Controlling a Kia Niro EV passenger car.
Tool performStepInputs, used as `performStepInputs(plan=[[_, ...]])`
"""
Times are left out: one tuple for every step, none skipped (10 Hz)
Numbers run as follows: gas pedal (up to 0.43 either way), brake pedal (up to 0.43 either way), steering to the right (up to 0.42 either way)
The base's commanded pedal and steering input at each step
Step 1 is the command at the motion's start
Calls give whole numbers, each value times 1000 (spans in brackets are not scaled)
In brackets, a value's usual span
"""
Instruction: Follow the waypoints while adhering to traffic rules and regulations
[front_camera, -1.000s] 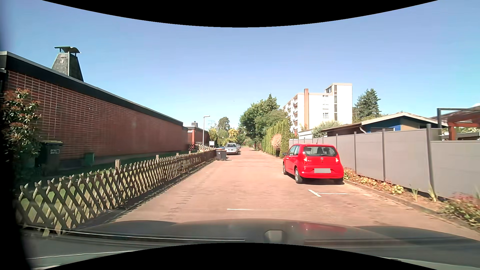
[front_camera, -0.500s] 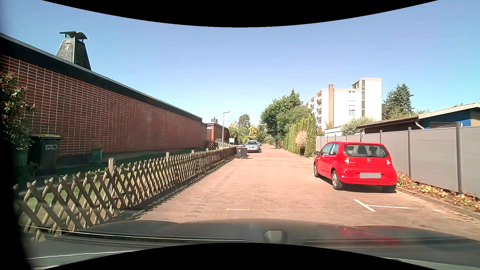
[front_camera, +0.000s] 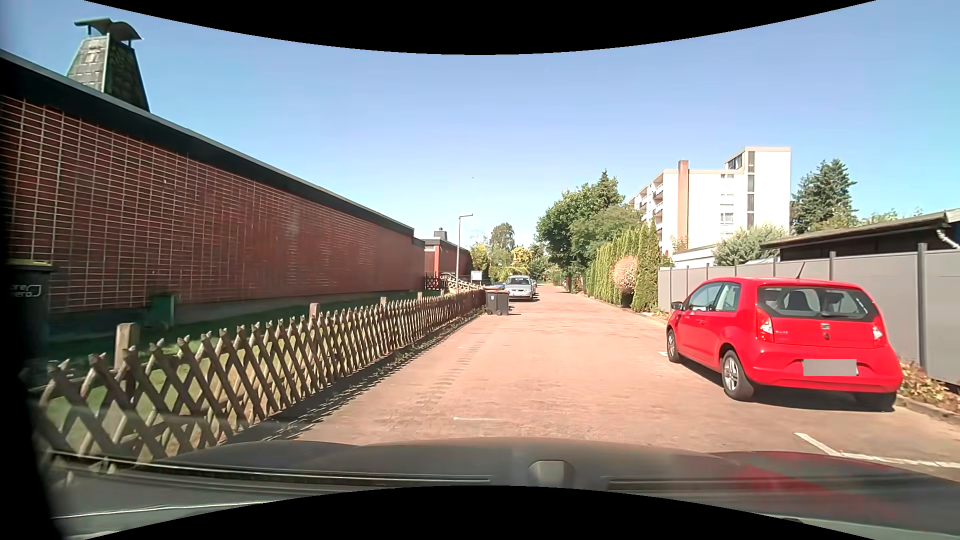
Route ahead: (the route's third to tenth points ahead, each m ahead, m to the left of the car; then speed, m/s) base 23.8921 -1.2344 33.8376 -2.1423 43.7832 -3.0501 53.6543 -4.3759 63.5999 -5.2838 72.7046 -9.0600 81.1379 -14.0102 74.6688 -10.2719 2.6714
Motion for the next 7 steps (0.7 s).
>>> performStepInputs(plan=[[39, 6, -5], [39, 6, 6], [39, 6, 14], [39, 6, 19], [39, 6, 24], [47, 6, 28], [47, 6, 31]])
